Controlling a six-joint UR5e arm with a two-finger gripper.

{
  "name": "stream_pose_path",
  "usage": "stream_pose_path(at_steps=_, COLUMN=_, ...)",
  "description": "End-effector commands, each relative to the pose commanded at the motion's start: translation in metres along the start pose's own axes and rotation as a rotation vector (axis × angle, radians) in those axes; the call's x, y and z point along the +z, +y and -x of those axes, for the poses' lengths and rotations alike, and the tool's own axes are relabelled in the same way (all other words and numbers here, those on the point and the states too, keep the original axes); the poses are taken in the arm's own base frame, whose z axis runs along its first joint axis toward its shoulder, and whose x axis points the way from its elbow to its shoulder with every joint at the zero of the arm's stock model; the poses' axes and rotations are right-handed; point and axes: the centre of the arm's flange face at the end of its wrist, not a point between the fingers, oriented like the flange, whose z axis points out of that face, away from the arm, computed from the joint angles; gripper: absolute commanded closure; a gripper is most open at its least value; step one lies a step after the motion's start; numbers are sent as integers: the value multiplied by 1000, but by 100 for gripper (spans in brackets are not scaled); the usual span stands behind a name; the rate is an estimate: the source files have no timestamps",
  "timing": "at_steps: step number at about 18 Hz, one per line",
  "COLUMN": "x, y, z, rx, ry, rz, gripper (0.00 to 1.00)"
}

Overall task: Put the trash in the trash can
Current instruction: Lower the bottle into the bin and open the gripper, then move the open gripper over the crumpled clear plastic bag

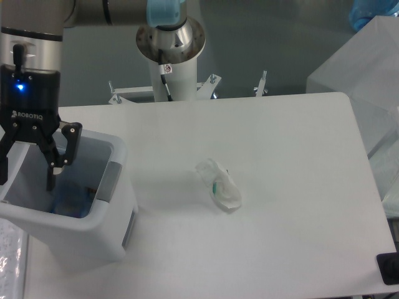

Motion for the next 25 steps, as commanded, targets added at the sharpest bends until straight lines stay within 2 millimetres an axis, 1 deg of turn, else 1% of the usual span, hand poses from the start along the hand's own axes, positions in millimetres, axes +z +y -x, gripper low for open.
stream_pose_path(at_steps=3, x=4, y=4, z=1, rx=4, ry=-1, rz=9, gripper=27)
stream_pose_path(at_steps=5, x=1, y=0, z=2, rx=21, ry=-2, rz=0, gripper=7)
stream_pose_path(at_steps=6, x=2, y=-1, z=10, rx=30, ry=-12, rz=1, gripper=4)
stream_pose_path(at_steps=7, x=3, y=-4, z=23, rx=25, ry=-26, rz=-1, gripper=0)
stream_pose_path(at_steps=8, x=1, y=-7, z=48, rx=-4, ry=-54, rz=-6, gripper=0)
stream_pose_path(at_steps=10, x=-2, y=-12, z=86, rx=-52, ry=-97, rz=-12, gripper=0)
stream_pose_path(at_steps=11, x=-2, y=-12, z=106, rx=-77, ry=-119, rz=-8, gripper=0)
stream_pose_path(at_steps=12, x=-8, y=-8, z=124, rx=-103, ry=-145, rz=-2, gripper=0)
stream_pose_path(at_steps=13, x=-8, y=4, z=142, rx=-130, ry=-178, rz=15, gripper=0)
stream_pose_path(at_steps=14, x=-6, y=21, z=166, rx=-157, ry=-233, rz=45, gripper=0)
stream_pose_path(at_steps=16, x=10, y=50, z=194, rx=-196, ry=-285, rz=110, gripper=0)
stream_pose_path(at_steps=18, x=17, y=73, z=236, rx=-259, ry=-327, rz=154, gripper=0)
stream_pose_path(at_steps=20, x=25, y=94, z=262, rx=-301, ry=-348, rz=195, gripper=0)
stream_pose_path(at_steps=22, x=34, y=120, z=280, rx=-340, ry=-358, rz=243, gripper=0)
stream_pose_path(at_steps=23, x=40, y=135, z=286, rx=-355, ry=-360, rz=271, gripper=0)
stream_pose_path(at_steps=25, x=57, y=165, z=291, rx=-354, ry=-375, rz=342, gripper=0)
